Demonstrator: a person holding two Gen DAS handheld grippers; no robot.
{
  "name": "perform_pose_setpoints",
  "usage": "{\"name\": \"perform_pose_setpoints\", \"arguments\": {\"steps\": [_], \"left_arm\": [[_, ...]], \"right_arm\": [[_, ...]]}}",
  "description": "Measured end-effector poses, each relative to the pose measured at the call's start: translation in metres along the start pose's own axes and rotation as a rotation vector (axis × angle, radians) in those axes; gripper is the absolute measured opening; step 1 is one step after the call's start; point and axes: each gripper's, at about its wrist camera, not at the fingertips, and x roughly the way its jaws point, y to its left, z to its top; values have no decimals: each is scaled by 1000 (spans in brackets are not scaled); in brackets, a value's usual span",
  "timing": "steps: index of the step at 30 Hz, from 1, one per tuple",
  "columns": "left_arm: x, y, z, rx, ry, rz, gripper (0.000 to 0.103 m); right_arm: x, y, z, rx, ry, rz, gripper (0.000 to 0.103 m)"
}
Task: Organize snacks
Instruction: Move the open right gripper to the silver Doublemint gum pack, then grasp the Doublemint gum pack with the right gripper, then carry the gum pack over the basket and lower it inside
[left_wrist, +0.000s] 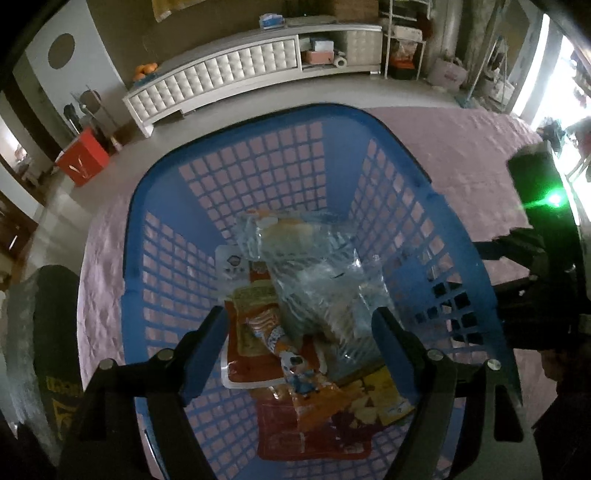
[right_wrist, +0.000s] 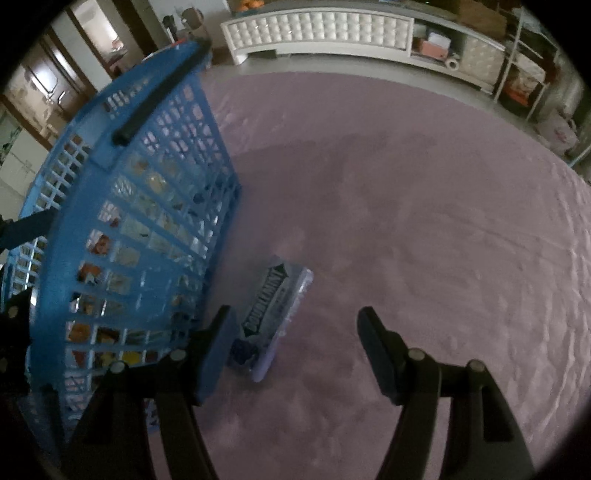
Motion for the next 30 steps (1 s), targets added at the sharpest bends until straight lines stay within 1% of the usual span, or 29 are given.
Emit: {"name": "perform_pose_setpoints", "arguments": {"steps": [3,5,7,9,11,17,22,25,27,30], "left_arm": [[4,-1,0,-8,22,-3,78],[3,3,1,-28,20,-15,78],[5,9,1,-56,36,-32,78],[8,14,1,-78,44,-21,78],[8,14,1,-75,43,-24,78],[8,14,1,-80,37,-23,78],[0,17,-3,-102,3,-1,78],[-10,16,-7,-98,-48,24,78],[-16,14,-10,-97,-54,30,78],[-27,11,-14,-94,-68,19,78]], "right_arm": [[7,0,1,-24,17,16,69],[12,2,3,-40,33,24,62],[18,1,5,-48,45,32,60],[17,1,5,-59,34,19,57],[16,3,4,-71,27,20,49],[12,11,-5,-102,8,17,40],[4,6,-20,-89,-4,-1,37],[-4,1,-28,-63,-18,-6,37],[-13,3,-32,-50,-31,-13,36],[-36,8,-34,-35,-64,-10,36]]}}
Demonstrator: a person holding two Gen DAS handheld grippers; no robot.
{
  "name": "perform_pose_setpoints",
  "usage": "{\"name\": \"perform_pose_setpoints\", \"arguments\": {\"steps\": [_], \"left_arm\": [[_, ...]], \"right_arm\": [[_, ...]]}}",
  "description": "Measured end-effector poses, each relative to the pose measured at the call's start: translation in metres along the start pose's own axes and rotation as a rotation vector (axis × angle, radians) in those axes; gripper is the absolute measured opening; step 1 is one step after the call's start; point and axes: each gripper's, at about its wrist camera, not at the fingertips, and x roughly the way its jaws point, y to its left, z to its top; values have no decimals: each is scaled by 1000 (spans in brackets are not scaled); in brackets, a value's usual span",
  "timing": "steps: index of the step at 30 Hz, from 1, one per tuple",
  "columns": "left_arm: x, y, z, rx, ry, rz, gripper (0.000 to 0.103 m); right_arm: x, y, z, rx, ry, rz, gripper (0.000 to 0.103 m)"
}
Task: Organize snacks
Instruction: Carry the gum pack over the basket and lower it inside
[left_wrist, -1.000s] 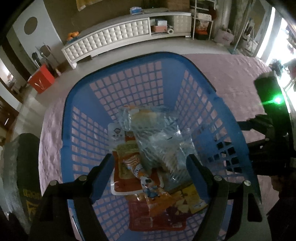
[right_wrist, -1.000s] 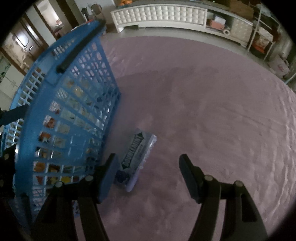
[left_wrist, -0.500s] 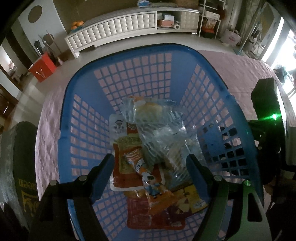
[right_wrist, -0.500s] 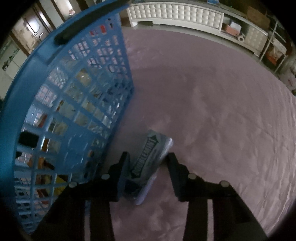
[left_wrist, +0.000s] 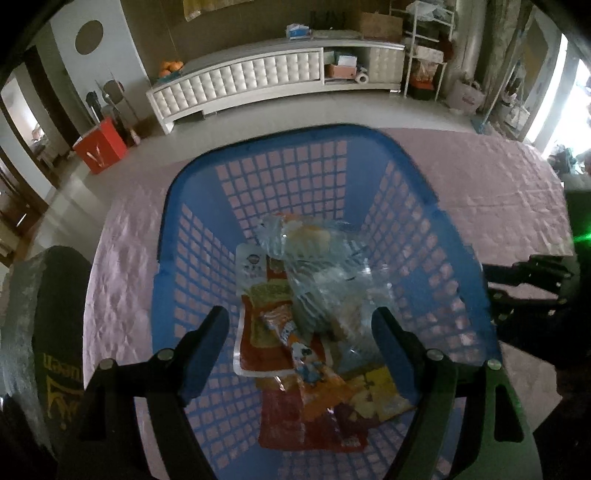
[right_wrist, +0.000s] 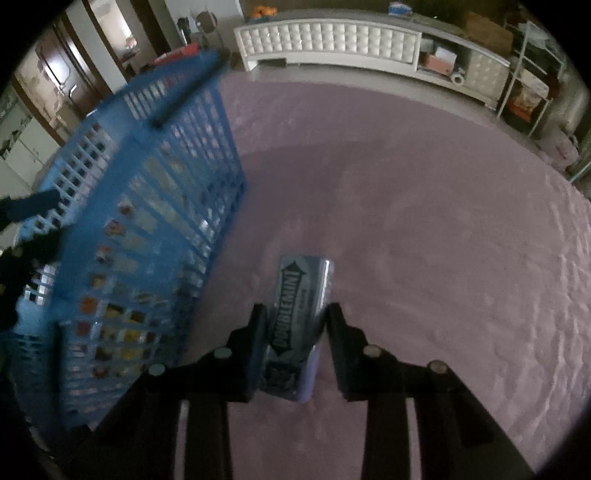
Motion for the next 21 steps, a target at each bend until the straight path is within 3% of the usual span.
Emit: {"name": "perform_pose_setpoints", "arguments": {"steps": [13,21], "left_arm": [[-97,-3,-8,-6,-172,-21,78],[-135,10,-23,-7,-241,-2,78]], "right_arm": [[-124,39,-11,-31,-207,-16,36],[-148,61,3,-63,-265,-33,36]]}}
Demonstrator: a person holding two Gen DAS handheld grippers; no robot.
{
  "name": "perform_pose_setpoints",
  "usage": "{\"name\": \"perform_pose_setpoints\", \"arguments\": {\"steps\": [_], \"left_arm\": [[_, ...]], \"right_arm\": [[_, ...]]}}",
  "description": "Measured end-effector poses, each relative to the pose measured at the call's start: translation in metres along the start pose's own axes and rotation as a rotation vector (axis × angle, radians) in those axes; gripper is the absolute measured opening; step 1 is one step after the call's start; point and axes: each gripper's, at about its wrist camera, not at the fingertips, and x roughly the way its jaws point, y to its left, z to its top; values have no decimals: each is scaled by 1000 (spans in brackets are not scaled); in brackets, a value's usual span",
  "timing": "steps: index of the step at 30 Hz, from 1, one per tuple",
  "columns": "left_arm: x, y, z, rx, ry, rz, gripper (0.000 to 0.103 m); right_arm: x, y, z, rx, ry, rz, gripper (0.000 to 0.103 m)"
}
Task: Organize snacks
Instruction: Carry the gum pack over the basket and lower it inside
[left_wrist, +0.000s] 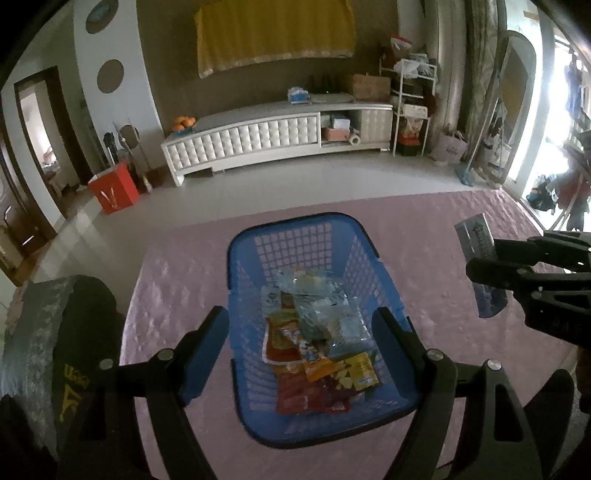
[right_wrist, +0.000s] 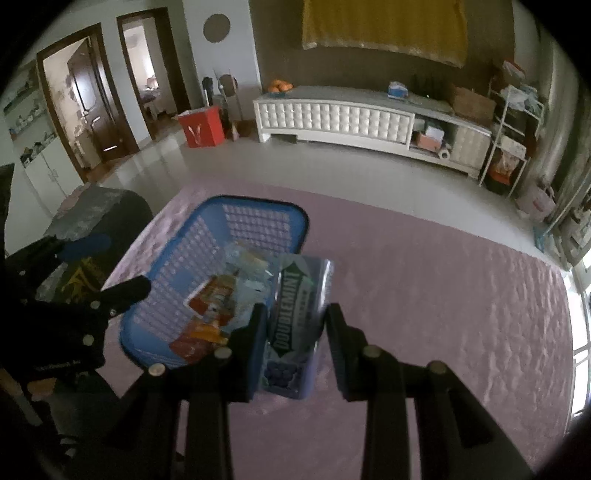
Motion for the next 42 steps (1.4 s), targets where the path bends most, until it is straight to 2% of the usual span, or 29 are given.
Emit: {"name": "perform_pose_setpoints", "arguments": {"steps": [10,19,33,42], "left_arm": [[-14,31,-15,-15,-16,37,78],[8,50,-28,-45,20,40,78],[46,58,-44,-55,78,2,78],[50,62,-49,-65,93,-5,78]], "right_arm": [[-1,38,12,-75,-29,45,36],[39,73,16,-127,32,81,36],[100,75,-5,-146,184,88,36],[107,75,-12,-145,217,103,37]]}}
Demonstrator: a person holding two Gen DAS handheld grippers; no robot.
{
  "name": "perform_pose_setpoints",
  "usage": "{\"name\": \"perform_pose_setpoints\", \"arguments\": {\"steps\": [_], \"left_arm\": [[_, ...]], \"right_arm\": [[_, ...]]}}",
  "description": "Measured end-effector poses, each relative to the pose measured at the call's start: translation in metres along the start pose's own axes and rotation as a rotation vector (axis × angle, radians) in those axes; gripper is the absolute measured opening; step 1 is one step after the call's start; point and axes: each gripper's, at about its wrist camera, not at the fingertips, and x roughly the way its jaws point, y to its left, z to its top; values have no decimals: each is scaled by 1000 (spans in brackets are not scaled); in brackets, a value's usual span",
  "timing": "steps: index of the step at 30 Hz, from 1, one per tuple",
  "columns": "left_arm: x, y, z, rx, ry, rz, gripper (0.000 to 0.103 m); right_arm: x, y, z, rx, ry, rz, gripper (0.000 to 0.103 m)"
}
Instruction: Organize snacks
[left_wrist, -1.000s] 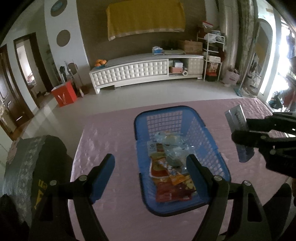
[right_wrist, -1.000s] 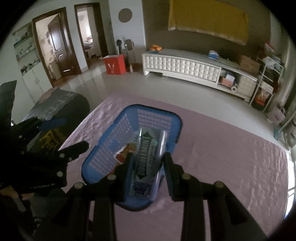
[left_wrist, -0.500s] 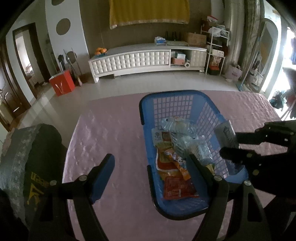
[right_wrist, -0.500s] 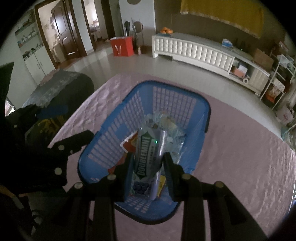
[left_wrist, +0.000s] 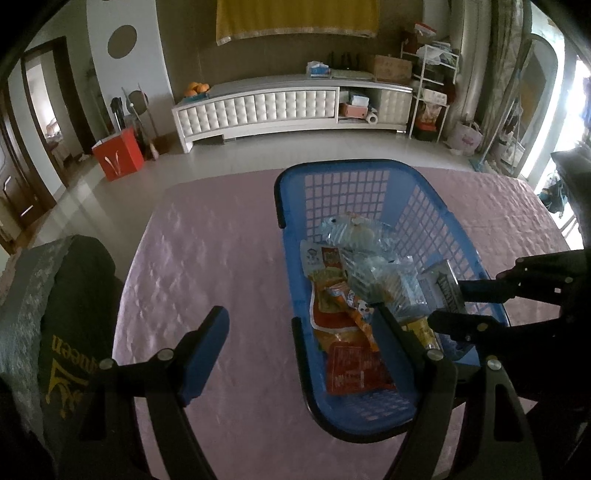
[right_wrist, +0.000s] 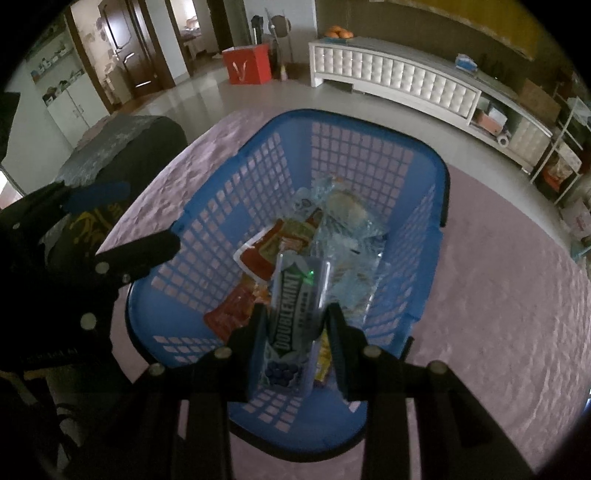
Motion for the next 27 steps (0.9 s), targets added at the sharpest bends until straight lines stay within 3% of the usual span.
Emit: {"name": "perform_pose_setpoints", "arguments": {"steps": [6,11,24,27], "left_arm": [[-3,-1,-5,-12,-3,-1,78],[-14,-7,-9,5,-32,0,78],[-103,-46,-18,30,-258,-15,78],[-135,-61,-27,32,-351,-22,78]], "right_arm": [[6,-3,0,22,42,13,38],[-5,-3,-4,27,19,13,40],[-118,-9,-44,114,-261,-96,40],[-149,-7,-58,122,-344,-131,40]]}}
